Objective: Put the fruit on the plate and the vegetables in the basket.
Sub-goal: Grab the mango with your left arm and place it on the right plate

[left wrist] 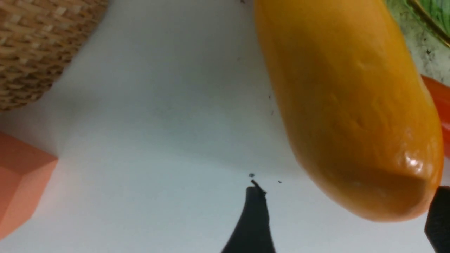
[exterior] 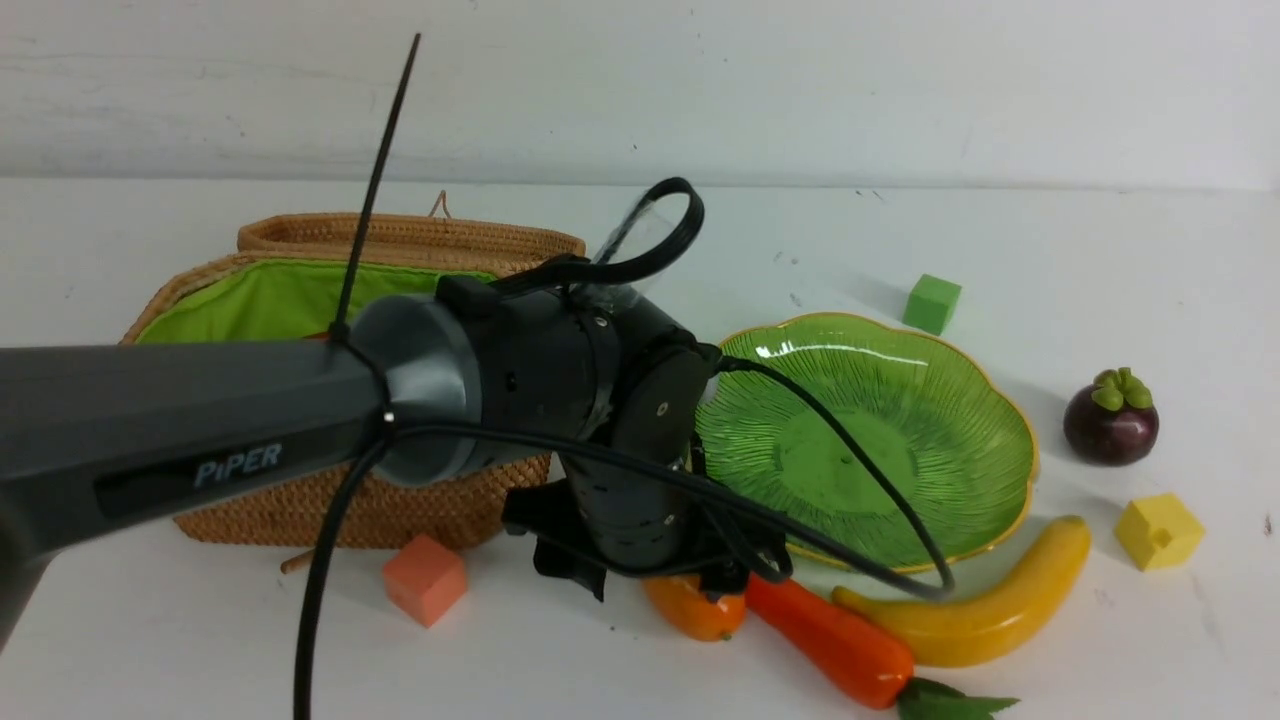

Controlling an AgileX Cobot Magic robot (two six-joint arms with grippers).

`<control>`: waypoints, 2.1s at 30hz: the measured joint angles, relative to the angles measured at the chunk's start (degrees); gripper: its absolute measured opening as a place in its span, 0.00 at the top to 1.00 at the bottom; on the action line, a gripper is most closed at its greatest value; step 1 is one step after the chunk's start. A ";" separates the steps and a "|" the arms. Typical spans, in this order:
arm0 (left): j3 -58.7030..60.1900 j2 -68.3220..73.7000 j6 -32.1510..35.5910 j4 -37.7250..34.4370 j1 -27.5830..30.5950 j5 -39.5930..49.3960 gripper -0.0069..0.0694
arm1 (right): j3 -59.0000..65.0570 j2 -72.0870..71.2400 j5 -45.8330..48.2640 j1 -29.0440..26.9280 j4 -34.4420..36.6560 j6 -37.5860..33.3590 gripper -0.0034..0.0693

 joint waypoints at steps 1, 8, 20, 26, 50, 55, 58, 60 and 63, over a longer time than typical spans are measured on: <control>0.00 0.00 0.00 0.00 0.00 0.00 0.13 | 0.00 0.00 0.00 0.00 0.00 0.00 0.75; 0.00 0.00 0.04 0.18 0.00 -1.47 0.13 | 0.00 0.00 0.43 0.00 0.00 0.00 0.75; 0.00 0.11 -0.82 3.35 0.00 -6.38 0.13 | 0.00 0.00 1.33 0.00 -0.06 0.00 0.75; -0.06 2.29 -1.59 7.06 0.00 -9.56 0.13 | 0.00 0.00 2.74 0.00 -0.17 -0.17 0.75; -0.65 7.25 1.26 8.01 0.00 -4.20 0.13 | 0.00 0.00 3.63 0.00 -0.19 -2.41 0.73; -0.65 7.89 6.08 2.26 0.00 -1.13 0.13 | 0.00 0.00 3.63 0.00 -0.19 -2.77 0.72; -0.77 7.89 7.16 1.59 0.00 -0.30 0.17 | 0.00 0.00 3.63 0.00 -0.19 -2.77 0.72; -0.82 7.89 7.38 1.43 0.00 -0.05 0.21 | 0.00 0.00 3.67 0.00 -0.19 -2.77 0.72; -0.82 7.89 7.57 1.58 0.00 0.26 0.23 | 0.00 0.00 3.67 0.00 -0.19 -2.77 0.72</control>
